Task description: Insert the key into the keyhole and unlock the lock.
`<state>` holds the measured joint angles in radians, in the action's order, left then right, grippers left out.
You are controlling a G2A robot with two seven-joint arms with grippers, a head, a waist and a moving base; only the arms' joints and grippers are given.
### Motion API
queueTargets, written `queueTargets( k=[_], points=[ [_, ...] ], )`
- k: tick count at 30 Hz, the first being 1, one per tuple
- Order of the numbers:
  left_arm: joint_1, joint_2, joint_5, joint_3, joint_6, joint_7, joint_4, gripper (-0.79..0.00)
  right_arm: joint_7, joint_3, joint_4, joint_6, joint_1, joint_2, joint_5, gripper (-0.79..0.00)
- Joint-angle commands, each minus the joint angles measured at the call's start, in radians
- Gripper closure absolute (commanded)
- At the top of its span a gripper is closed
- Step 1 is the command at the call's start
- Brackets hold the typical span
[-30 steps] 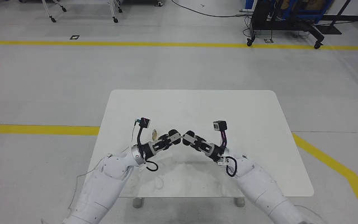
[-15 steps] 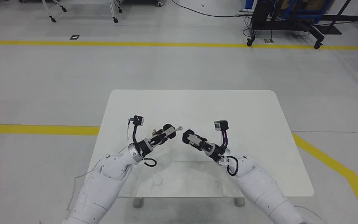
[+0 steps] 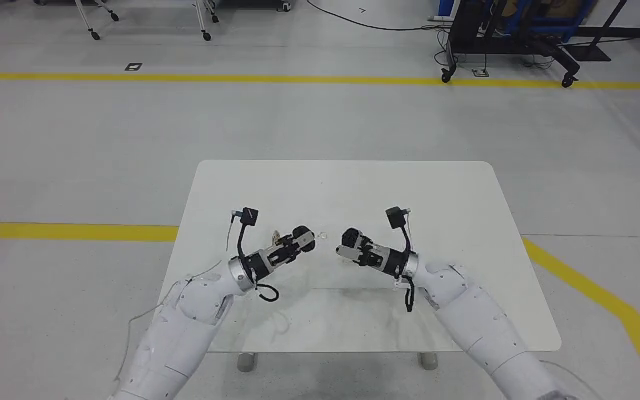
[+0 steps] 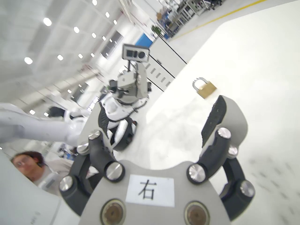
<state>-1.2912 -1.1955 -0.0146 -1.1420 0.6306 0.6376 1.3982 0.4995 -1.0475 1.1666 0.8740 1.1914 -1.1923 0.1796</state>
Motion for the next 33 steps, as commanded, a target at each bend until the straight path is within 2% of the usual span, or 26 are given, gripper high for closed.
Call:
queueTargets(
  k=[1, 3, 8, 9, 14, 18, 20, 29, 33],
  points=[
    [0.0, 0.005, 0.006, 0.004, 0.013, 0.066, 0.009, 0.0, 0.051, -0.034, 0.033, 0.035, 0.011, 0.018, 0.085, -0.785],
    [0.005, 0.008, 0.019, 0.009, 0.018, 0.103, 0.01, 0.0, 0.086, -0.057, 0.061, 0.059, 0.031, 0.03, 0.065, -0.785],
    [0.012, 0.009, 0.099, 0.035, 0.025, 0.1, 0.013, 0.0, 0.179, -0.06, 0.109, 0.058, 0.054, 0.047, -0.031, -0.785],
    [0.013, 0.009, 0.109, 0.038, 0.027, 0.093, 0.013, 0.0, 0.19, -0.054, 0.113, 0.055, 0.056, 0.048, -0.048, -0.748],
    [0.012, 0.01, 0.12, 0.042, 0.029, 0.066, 0.011, 0.0, 0.231, -0.018, 0.107, 0.023, 0.038, 0.047, -0.097, -0.385],
    [0.012, 0.012, 0.121, 0.043, 0.035, 0.061, 0.012, 0.0, 0.244, 0.006, 0.089, 0.029, 0.019, 0.044, -0.132, -0.326],
    [0.011, 0.014, 0.122, 0.044, 0.037, 0.065, 0.012, 0.0, 0.243, 0.013, 0.078, 0.036, 0.012, 0.044, -0.143, -0.268],
    [0.015, 0.019, 0.123, 0.05, 0.05, 0.07, 0.012, 0.0, 0.244, 0.036, 0.036, 0.048, -0.009, 0.044, -0.173, -0.234],
    [0.015, 0.02, 0.135, 0.054, 0.053, 0.058, 0.013, 0.0, 0.243, 0.043, 0.026, 0.064, -0.015, 0.044, -0.192, -0.175]
  ],
)
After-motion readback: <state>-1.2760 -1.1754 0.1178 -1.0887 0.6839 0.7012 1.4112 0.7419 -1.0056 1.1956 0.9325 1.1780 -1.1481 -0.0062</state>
